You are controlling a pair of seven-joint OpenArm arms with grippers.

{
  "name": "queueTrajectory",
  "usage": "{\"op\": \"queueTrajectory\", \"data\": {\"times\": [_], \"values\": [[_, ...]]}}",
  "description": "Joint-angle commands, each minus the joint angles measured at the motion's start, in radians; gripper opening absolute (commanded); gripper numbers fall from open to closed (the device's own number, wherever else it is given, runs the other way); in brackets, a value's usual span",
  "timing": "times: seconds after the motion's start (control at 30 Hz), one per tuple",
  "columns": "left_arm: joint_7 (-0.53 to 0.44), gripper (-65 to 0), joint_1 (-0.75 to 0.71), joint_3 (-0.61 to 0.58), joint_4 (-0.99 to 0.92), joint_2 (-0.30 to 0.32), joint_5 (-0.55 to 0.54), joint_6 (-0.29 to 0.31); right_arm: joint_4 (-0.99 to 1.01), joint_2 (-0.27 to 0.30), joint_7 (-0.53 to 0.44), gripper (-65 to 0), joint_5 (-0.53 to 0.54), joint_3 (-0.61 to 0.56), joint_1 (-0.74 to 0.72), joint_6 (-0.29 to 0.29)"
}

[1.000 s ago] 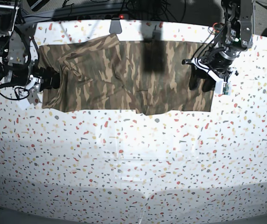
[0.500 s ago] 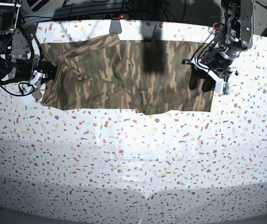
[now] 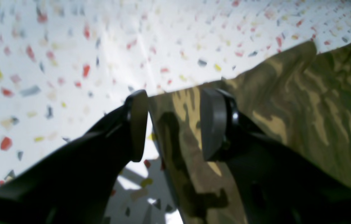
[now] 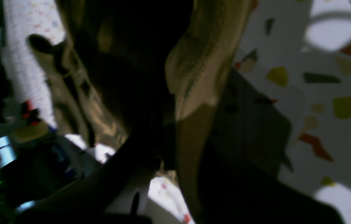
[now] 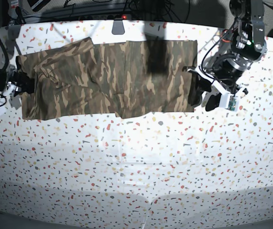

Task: Fold the T-shirt properly
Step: 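Lift the end held by the right gripper and fold it over the strip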

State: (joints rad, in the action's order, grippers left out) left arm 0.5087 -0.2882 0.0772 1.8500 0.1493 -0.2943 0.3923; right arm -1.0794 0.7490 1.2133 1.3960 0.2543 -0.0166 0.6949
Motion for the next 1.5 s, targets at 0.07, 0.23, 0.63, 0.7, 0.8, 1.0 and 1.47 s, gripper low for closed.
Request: {"op": "queueTrajectory", "data": {"times": [0.07,0.23,0.63,0.7,0.8,1.0,1.47], "values": [[-0.013,-38.6,0.0,0.003,-0.033,0.004,0.079,-0.059,-0.018,0.037,0.017,-65.0,0.084,0.008,-0.016,0.003],[-0.14,-38.6,-0.005,0.003,-0.187,0.003,0.194,-0.117,-0.056,0.032,0.042,-65.0,0.088,0.008,-0.016,0.003],[-0.187,-38.6,-0.006,-0.015,-0.304,-0.058,0.182,-0.017,-0.334,-0.079,0.091,-65.0,0.088,0.008,-0.016,0.003],[-0.185,-38.6,-0.006,-0.031,-0.304,-0.078,0.195,-0.017,-0.385,-0.138,0.09,-65.0,0.088,0.008,-0.016,0.003],[-0.183,-38.6,-0.006,-0.068,-0.304,-0.088,0.214,-0.017,-0.452,-0.229,0.09,-65.0,0.088,0.008,-0.016,0.003],[-0.18,-38.6,-0.009,-0.135,-0.304,-0.088,0.216,-0.018,-0.535,-0.415,0.089,-65.0,0.088,0.008,-0.02,0.003],[-0.181,-38.6,-0.011,-0.146,-0.304,-0.088,0.216,-0.018,-0.54,-0.706,0.089,-65.0,-0.029,-0.047,-0.077,0.003]]}}
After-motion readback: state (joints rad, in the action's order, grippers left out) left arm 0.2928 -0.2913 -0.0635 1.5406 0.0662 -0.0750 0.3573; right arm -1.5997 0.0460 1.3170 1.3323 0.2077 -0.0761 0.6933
